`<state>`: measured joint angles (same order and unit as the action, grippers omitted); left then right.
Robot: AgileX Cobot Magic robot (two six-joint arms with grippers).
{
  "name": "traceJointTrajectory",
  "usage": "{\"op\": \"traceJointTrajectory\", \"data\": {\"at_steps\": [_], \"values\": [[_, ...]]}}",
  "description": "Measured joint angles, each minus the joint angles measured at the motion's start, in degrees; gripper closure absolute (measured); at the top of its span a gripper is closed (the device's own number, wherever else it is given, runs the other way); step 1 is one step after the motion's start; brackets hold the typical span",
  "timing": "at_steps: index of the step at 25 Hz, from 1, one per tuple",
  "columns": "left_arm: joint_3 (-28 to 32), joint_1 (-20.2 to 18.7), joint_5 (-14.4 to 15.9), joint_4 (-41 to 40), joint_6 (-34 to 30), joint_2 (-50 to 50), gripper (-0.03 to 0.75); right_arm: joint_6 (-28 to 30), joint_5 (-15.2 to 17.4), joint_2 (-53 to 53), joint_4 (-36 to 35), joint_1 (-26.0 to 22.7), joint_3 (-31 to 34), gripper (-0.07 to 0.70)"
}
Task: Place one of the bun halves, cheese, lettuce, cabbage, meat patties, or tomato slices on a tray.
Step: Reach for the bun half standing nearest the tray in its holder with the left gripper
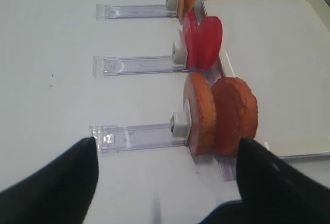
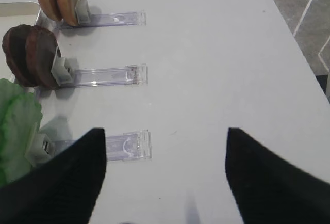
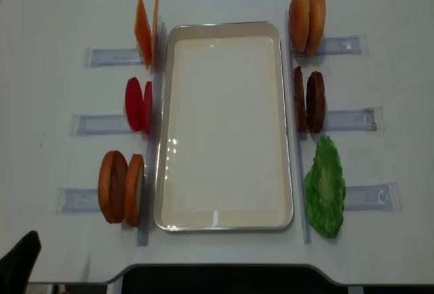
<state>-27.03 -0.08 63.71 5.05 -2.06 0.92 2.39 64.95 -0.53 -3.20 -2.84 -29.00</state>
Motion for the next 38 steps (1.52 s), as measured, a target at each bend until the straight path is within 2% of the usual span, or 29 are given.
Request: {"op": "traceJointTrajectory", "data": {"at_steps": [5, 13, 18, 27, 33, 38], "values": [[0.0, 0.0, 0.0, 0.0, 0.0, -1.4, 0.073, 0.0, 0.0, 0.0, 0.0, 0.0, 0.0, 0.163], [-2.3, 0.0, 0.4, 0.1, 1.0, -9.9, 0.073, 0.0, 0.0, 0.0, 0.0, 0.0, 0.0, 0.163], [-6.0, 0.0, 0.6, 0.1, 1.3, -17.6, 0.073, 0.0, 0.0, 0.0, 0.0, 0.0, 0.0, 0.163], [-14.4, 0.0, 3.8, -1.9, 1.4, -35.7, 0.073, 0.0, 0.0, 0.0, 0.0, 0.1, 0.0, 0.163], [-21.6, 0.0, 7.0, -2.5, 1.4, -48.7, 0.073, 0.0, 0.0, 0.0, 0.0, 0.1, 0.0, 0.163], [-26.4, 0.0, 7.3, -3.5, 1.4, -57.6, 0.073, 0.0, 0.0, 0.0, 0.0, 0.1, 0.0, 0.163]]}}
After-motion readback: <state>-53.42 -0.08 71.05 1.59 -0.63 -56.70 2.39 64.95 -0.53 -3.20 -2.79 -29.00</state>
